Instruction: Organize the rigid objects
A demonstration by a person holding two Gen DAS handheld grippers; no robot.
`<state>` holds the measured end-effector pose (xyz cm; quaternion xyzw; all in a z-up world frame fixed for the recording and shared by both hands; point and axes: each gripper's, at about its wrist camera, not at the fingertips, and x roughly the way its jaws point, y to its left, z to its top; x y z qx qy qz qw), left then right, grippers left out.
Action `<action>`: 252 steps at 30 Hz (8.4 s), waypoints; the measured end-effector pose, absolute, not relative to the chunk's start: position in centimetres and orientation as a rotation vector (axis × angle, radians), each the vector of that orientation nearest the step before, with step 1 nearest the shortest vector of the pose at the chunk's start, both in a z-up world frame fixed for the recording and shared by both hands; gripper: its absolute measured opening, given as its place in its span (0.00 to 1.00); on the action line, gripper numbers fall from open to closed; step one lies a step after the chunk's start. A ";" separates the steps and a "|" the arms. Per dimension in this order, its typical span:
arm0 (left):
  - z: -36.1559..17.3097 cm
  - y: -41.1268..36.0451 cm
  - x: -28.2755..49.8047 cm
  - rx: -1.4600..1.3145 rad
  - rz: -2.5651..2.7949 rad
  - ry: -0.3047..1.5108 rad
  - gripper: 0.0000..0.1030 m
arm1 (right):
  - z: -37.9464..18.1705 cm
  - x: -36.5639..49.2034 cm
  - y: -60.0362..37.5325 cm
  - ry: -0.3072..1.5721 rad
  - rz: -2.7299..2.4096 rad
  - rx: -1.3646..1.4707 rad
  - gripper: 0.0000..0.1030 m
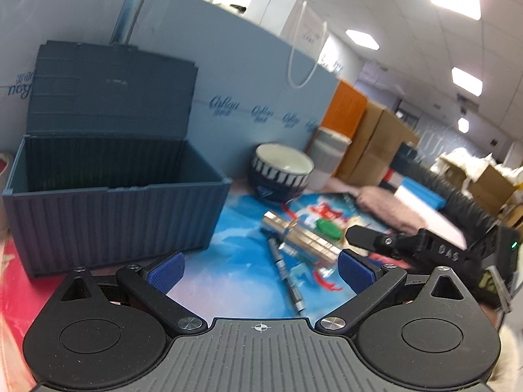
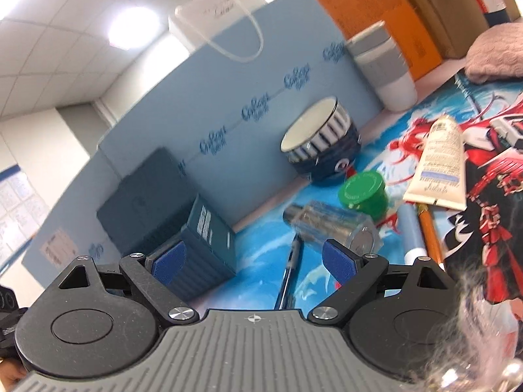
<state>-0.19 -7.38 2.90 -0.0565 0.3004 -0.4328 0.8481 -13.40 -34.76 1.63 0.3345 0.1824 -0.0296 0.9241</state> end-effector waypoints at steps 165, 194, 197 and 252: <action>6.7 0.5 -4.8 -0.264 -0.614 0.129 1.00 | 6.0 -9.4 -22.4 0.241 -0.016 0.350 0.91; 0.2 -1.7 -2.6 -0.057 -0.185 -0.049 1.00 | 1.3 -8.0 -22.3 -0.174 -0.059 0.093 1.00; 0.2 -1.4 -2.8 -0.063 -0.142 -0.058 1.00 | 1.3 -8.0 -21.7 -0.173 -0.034 0.058 1.00; 0.2 -1.2 -4.5 -0.041 -0.164 -0.138 1.00 | 1.3 -7.5 -21.2 -0.135 -0.023 0.059 1.00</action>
